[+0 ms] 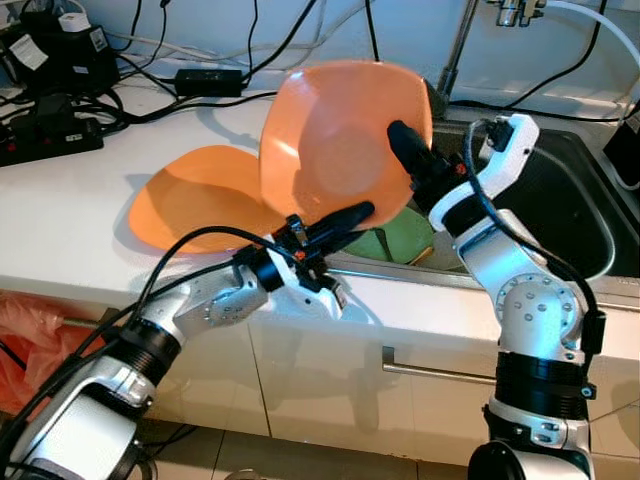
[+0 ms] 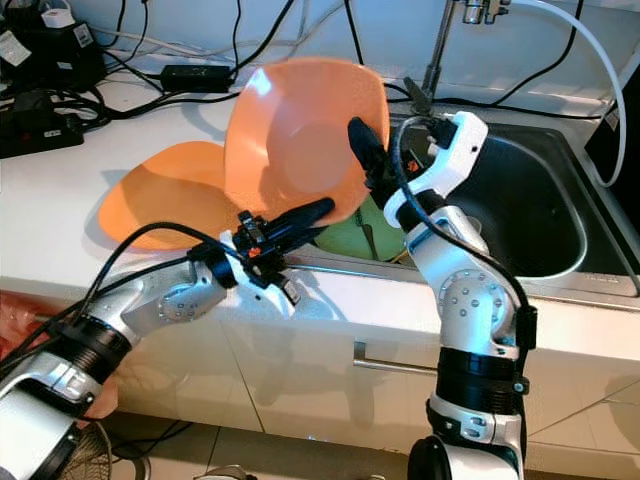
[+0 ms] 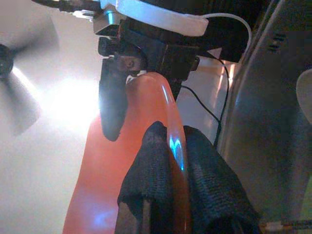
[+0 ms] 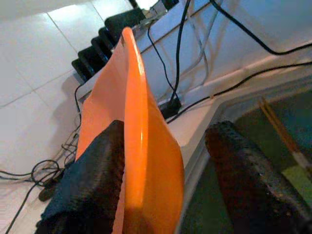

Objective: Kitchen organization

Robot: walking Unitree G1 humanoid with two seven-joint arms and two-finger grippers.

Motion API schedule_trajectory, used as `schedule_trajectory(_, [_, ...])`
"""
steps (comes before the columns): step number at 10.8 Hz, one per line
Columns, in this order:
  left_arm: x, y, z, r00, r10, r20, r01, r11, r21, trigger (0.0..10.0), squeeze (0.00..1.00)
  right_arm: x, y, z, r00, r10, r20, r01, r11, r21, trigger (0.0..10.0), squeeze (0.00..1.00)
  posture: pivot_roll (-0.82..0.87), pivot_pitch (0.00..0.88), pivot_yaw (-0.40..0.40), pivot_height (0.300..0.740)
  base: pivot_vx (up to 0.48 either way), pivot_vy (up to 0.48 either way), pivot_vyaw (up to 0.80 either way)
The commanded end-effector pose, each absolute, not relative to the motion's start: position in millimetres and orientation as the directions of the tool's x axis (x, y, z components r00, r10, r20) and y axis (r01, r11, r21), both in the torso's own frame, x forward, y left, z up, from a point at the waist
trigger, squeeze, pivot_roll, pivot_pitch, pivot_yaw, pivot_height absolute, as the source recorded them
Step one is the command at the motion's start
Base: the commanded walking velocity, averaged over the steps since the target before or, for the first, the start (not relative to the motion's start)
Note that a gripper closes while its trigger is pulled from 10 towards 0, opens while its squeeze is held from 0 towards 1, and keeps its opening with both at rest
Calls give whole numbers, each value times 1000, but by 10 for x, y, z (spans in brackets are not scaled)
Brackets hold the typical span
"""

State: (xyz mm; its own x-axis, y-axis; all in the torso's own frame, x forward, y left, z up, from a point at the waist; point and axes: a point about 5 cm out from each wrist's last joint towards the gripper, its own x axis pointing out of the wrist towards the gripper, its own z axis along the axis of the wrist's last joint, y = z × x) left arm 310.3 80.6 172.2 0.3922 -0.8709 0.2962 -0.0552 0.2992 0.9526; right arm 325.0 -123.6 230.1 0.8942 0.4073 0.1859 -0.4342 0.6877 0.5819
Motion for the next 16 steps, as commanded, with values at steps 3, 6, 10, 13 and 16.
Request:
schedule_trajectory(3, [2962,604,1949,222,-900,375,-97,363,927,0,0,3258,-1225,2001,835,547,-59,-412,693,591,0,0,97,19,-15,740,0,0,0])
schedule_trajectory(6, [2942,591,1928,217,-902,374,-92,362,928,0,0,3280,-1284,1976,810,575,-116,-420,707,569,0,0,98,18,-23,740,0,0,0])
schedule_trajectory(10, [2927,572,1915,210,-903,375,-91,364,927,0,0,3309,-1316,1989,801,582,-142,-420,714,560,0,0,94,16,-28,740,0,0,0])
schedule_trajectory(13, [2896,533,1930,188,-897,400,-56,397,916,0,0,3302,-1322,1949,802,576,-159,-407,721,561,0,0,91,18,-29,740,0,0,0])
schedule_trajectory(16, [2892,508,1959,182,-889,420,-19,423,906,10000,1000,3297,-1307,1921,804,570,-168,-395,723,567,0,0,91,19,-28,740,0,0,0])
